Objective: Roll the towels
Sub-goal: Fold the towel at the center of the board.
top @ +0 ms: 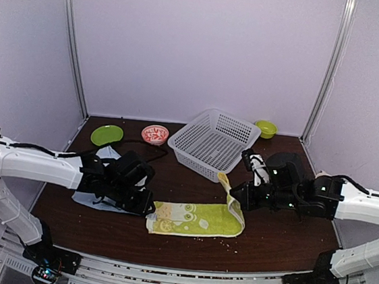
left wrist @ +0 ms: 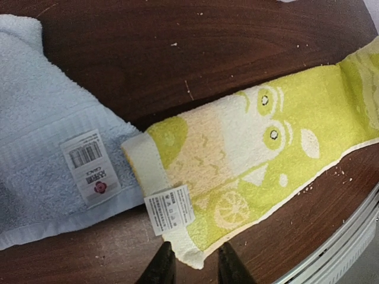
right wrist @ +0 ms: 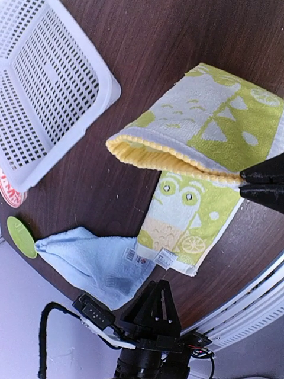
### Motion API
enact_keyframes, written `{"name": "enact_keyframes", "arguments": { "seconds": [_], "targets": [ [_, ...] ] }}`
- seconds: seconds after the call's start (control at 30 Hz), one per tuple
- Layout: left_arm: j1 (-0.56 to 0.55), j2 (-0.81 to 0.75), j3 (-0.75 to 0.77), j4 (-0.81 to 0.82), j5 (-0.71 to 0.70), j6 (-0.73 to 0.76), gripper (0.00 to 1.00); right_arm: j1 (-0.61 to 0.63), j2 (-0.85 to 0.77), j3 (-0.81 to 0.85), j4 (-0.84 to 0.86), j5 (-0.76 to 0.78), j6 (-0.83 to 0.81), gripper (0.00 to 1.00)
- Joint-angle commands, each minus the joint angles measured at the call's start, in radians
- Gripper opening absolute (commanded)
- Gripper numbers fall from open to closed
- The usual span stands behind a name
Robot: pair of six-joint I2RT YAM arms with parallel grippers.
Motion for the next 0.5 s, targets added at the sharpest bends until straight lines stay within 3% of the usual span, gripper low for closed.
{"name": "enact_keyframes", "arguments": {
  "seconds": [0.0,0.47],
  "targets": [
    [-0.004,-0.100,-0.044,-0.027,-0.069,-0.030,0.25,0.052,0.095,0.069,0.120,-0.014,0.016,0.00],
    [-0.004,-0.285,-0.190,-0.031,-0.148,-0.109,0.25,0.169,0.501,0.294,0.238,-0.039,0.037,0.00]
  ]
}}
